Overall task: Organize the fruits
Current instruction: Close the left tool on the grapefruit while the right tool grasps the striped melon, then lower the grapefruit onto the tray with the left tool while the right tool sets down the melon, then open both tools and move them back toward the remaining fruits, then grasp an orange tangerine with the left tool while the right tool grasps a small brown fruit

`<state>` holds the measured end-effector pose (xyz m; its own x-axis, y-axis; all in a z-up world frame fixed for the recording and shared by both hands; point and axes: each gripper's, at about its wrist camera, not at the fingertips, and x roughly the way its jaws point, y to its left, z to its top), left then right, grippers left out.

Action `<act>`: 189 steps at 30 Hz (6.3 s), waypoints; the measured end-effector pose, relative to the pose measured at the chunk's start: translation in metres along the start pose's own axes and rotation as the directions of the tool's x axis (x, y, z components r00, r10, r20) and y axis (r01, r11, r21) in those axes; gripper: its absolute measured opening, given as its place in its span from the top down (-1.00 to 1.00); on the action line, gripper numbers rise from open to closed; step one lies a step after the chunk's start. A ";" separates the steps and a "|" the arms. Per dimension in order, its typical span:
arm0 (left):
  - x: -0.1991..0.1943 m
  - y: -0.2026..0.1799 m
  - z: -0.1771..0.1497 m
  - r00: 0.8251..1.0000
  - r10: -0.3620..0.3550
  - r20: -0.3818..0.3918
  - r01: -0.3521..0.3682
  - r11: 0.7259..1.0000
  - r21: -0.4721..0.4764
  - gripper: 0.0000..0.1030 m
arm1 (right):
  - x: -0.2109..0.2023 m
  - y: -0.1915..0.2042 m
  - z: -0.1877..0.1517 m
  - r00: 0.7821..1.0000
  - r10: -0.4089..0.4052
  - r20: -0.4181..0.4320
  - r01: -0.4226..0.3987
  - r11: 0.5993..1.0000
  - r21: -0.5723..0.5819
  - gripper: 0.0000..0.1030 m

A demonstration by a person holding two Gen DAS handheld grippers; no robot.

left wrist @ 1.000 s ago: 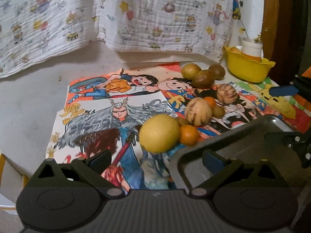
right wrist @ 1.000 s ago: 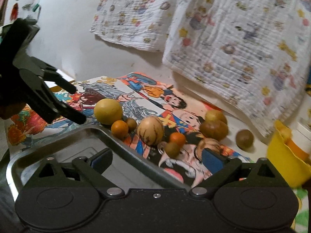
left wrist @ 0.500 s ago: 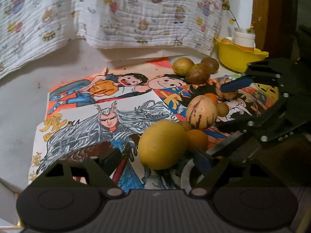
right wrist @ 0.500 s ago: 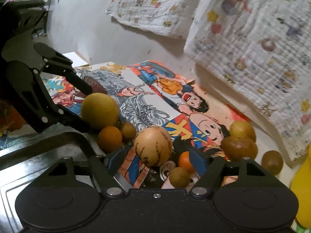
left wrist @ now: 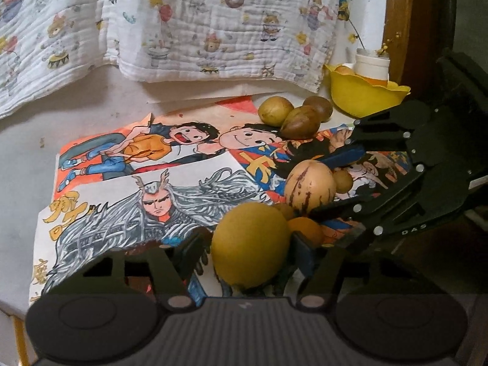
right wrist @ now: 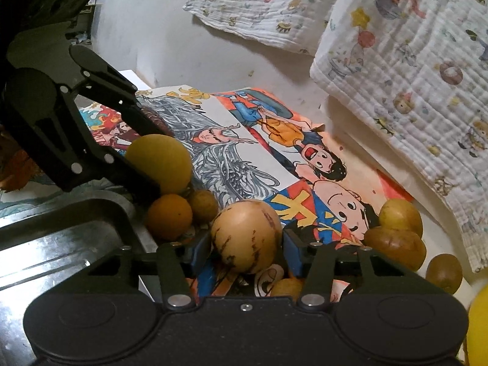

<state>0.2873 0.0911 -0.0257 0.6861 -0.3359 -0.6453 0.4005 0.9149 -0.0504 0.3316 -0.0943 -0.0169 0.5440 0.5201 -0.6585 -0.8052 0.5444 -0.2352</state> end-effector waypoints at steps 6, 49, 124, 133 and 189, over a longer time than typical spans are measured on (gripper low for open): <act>0.000 0.001 0.001 1.000 -0.005 0.002 0.005 1.000 -0.024 -0.15 | 0.000 -0.002 -0.002 1.000 0.005 0.014 -0.005 1.000 0.027 -0.03; -0.109 -0.134 -0.076 0.999 -0.030 -0.010 0.029 0.998 -0.059 -0.14 | -0.164 0.112 -0.080 1.000 0.017 -0.011 -0.014 0.985 0.170 -0.02; -0.078 -0.072 -0.015 0.987 0.158 0.034 -0.156 0.986 -0.063 -0.99 | -0.142 0.001 -0.070 0.973 -0.232 -0.015 0.213 0.861 0.462 -0.99; -0.035 -0.055 -0.002 0.991 0.129 -0.027 -0.131 0.986 -0.101 -0.99 | -0.102 -0.026 -0.055 0.991 -0.130 -0.012 0.119 0.863 0.492 -0.93; -0.029 -0.061 -0.006 0.998 -0.020 -0.055 0.006 0.971 -0.240 0.31 | -0.079 -0.009 -0.039 1.000 -0.007 -0.010 0.011 0.852 0.523 0.42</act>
<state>0.2393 0.0469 -0.0083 0.6438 -0.3414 -0.6848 0.2475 0.9397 -0.2358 0.2867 -0.1657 0.0098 0.5468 0.5096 -0.6643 -0.5565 0.8140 0.1664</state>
